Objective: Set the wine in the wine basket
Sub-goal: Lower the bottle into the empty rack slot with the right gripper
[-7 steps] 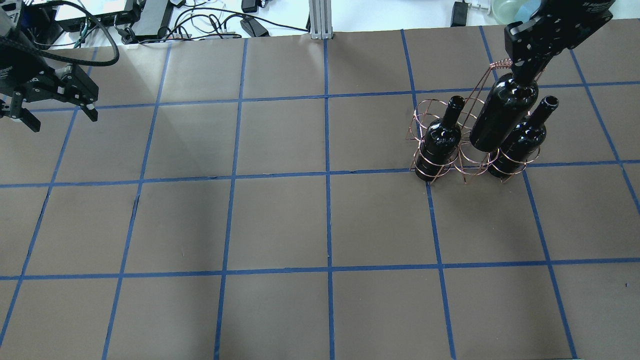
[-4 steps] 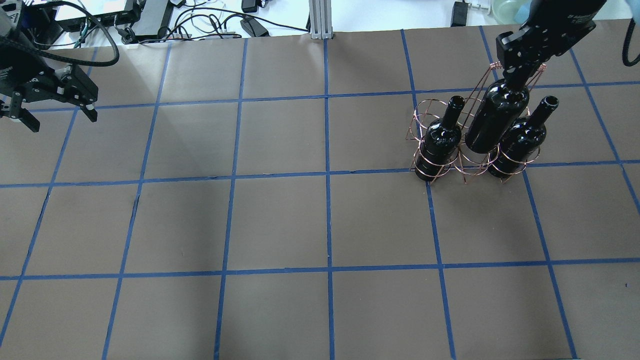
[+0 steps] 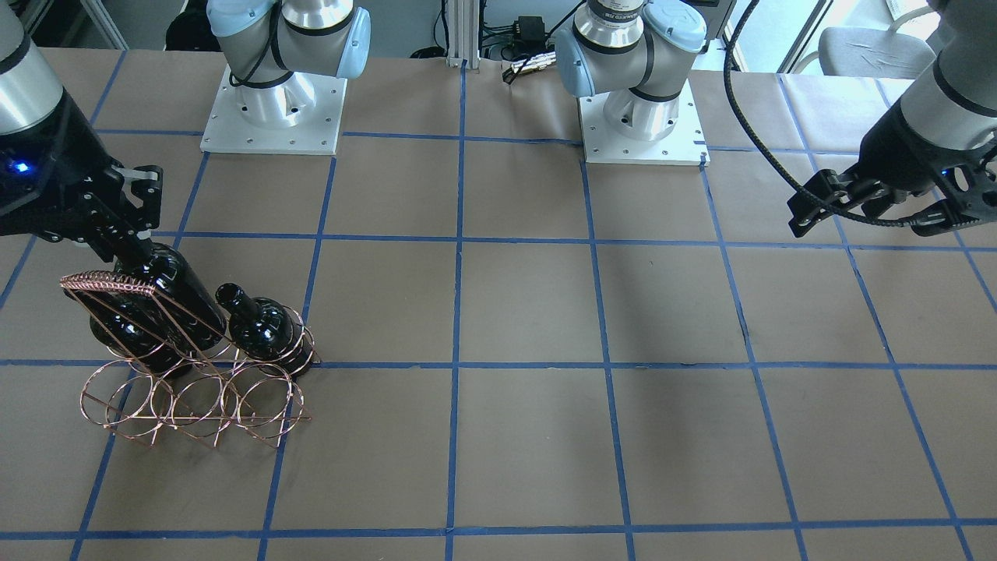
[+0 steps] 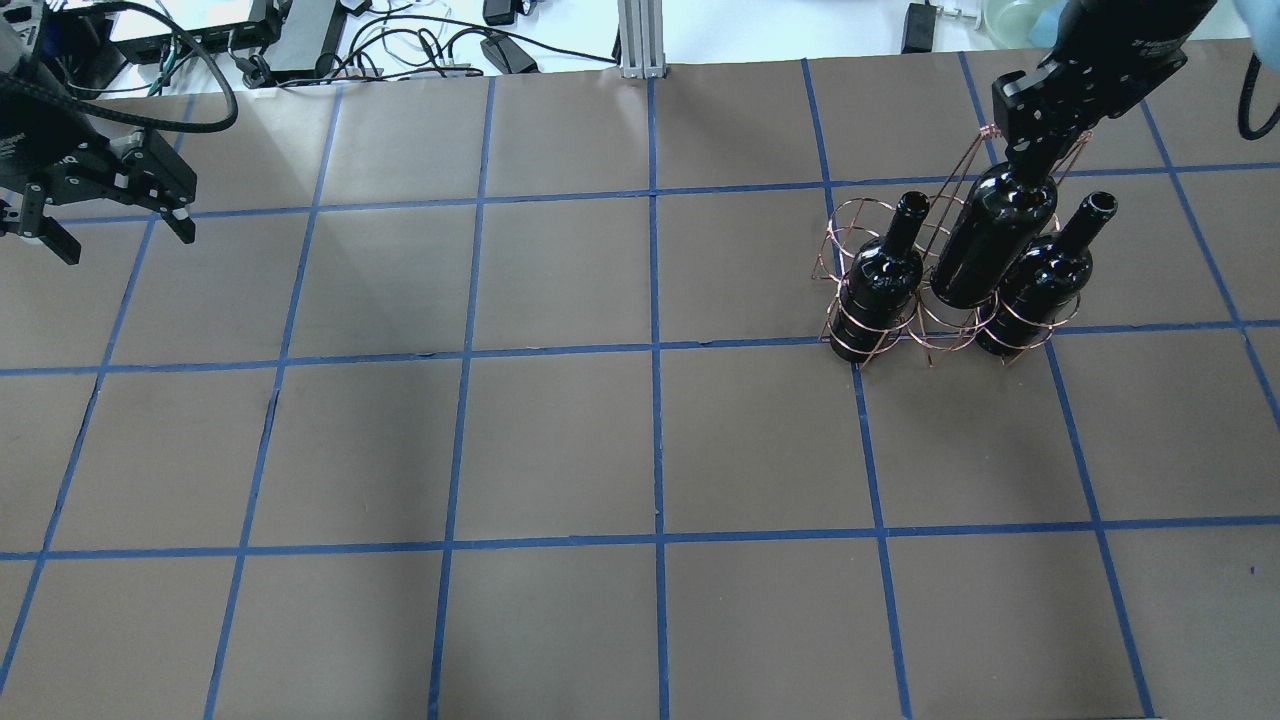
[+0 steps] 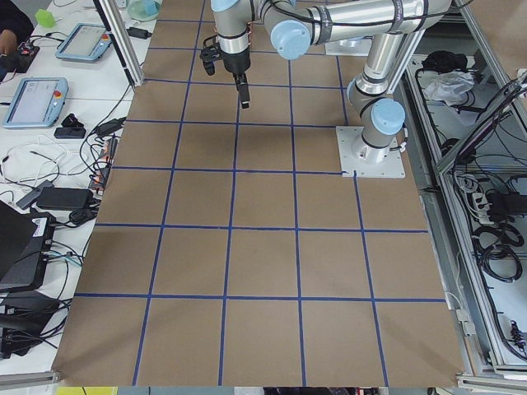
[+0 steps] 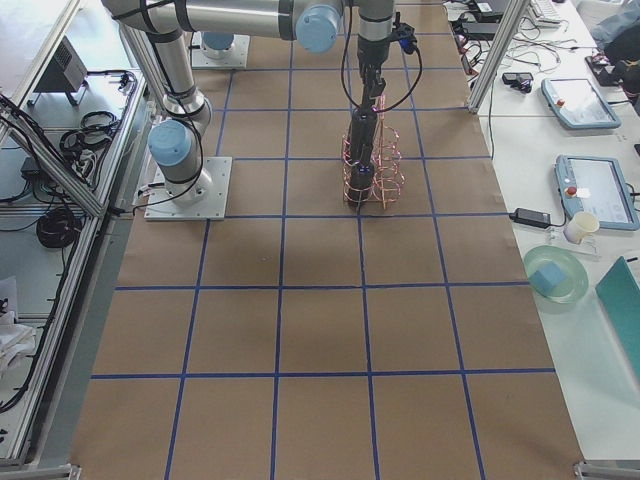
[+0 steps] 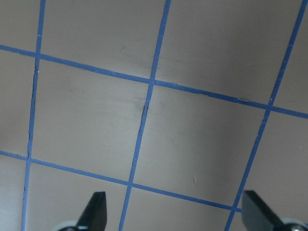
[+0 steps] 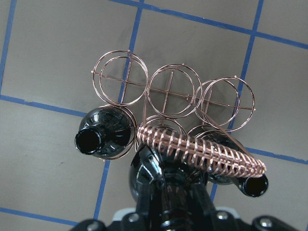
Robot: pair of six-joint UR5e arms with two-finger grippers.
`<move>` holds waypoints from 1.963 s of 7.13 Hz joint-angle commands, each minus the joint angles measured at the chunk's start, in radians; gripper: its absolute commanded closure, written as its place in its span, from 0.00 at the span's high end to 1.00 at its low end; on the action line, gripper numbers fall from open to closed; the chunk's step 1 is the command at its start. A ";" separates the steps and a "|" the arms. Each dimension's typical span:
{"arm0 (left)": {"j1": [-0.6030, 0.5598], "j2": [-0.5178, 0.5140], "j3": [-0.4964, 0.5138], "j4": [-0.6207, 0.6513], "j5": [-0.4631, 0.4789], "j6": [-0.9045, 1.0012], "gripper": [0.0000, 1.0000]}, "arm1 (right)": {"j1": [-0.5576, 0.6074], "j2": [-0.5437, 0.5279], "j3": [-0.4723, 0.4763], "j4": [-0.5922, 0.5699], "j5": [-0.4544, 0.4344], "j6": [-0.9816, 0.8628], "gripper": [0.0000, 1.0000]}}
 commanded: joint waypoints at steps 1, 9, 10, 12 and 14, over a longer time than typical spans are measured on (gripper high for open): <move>0.000 -0.001 -0.001 0.001 -0.001 -0.001 1.00 | -0.001 0.000 0.020 -0.008 0.003 -0.001 0.00; 0.002 -0.001 -0.001 0.001 0.006 0.010 1.00 | -0.001 0.028 0.103 -0.106 0.003 -0.041 0.00; 0.002 -0.002 -0.001 0.001 0.000 0.009 1.00 | -0.001 0.034 0.112 -0.125 0.003 -0.048 0.00; 0.005 -0.004 -0.001 0.004 0.005 0.010 1.00 | -0.001 0.040 0.146 -0.168 0.003 -0.053 0.00; 0.003 -0.004 -0.001 0.005 -0.001 -0.001 1.00 | -0.001 0.043 0.157 -0.177 0.003 -0.056 0.00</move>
